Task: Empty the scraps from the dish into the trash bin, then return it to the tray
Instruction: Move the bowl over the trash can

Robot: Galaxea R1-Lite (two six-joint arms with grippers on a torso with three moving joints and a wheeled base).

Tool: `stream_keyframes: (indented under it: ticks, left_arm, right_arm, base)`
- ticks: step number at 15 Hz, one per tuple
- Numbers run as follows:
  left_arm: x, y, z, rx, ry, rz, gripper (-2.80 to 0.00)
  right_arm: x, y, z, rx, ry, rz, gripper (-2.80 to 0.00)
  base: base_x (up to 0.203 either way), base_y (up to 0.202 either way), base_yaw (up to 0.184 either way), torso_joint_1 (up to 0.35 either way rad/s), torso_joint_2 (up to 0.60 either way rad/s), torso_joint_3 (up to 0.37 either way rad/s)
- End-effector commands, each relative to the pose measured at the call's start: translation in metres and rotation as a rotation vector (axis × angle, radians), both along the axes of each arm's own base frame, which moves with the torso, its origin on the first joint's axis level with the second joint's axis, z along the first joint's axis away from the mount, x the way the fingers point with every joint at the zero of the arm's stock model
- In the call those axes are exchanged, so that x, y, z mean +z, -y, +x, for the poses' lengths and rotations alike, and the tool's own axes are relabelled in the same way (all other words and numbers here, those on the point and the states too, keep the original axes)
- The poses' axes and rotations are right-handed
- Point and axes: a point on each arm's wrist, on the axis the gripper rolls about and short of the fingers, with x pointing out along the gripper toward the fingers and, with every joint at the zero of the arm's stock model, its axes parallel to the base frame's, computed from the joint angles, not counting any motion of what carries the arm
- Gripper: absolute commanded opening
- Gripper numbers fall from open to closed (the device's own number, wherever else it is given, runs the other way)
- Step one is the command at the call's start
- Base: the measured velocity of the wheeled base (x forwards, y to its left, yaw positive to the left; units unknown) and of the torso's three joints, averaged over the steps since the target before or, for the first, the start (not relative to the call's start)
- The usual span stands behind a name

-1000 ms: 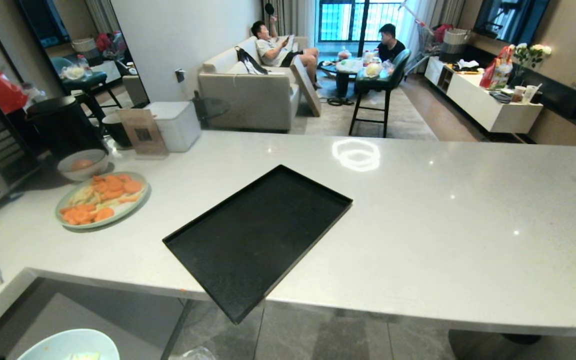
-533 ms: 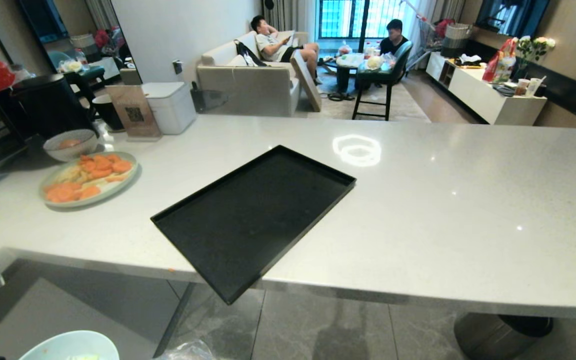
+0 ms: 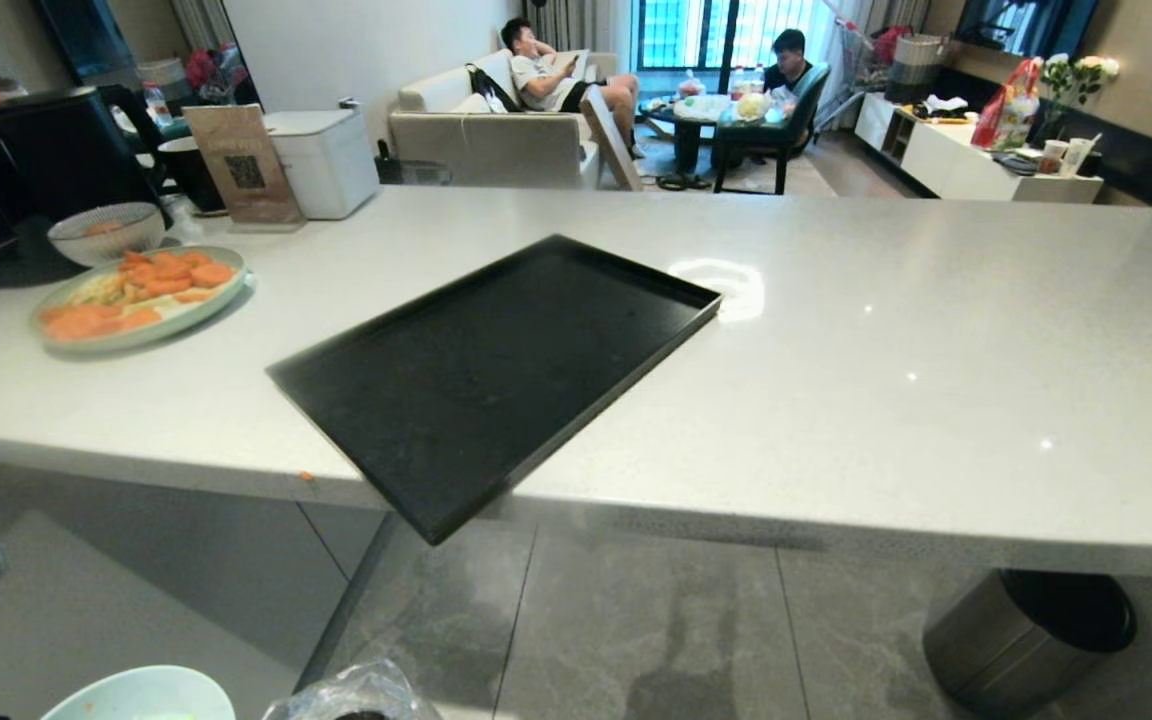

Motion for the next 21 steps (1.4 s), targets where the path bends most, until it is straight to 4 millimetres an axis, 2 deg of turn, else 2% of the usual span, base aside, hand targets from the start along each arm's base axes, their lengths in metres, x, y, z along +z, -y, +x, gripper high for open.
stream_keyframes:
  ticks: [1,10,21]
  left_arm:
    - [-0.0002,0.0001,-0.0001,-0.001,-0.005,-0.002,-2.8]
    - [-0.0009,0.0002,0.0014,-0.008,-0.011,-0.006,-2.8]
    - [-0.0028,-0.0003,0.0027,-0.004,-0.024,-0.009,-2.8]
  right_arm:
    - [0.0001,0.0,0.0001,0.0,0.0,0.001,-2.8]
    - [0.0001,0.0,0.0001,0.0,0.0,0.001,-2.8]
    - [0.0001,0.0,0.0,0.0,0.001,0.001,-2.8]
  base:
    - [0.0,0.0,0.0,-0.08,0.46,0.382]
    - [0.0,0.0,0.0,-0.025,0.43,0.409]
    - [0.0,0.0,0.0,0.004,0.04,0.037]
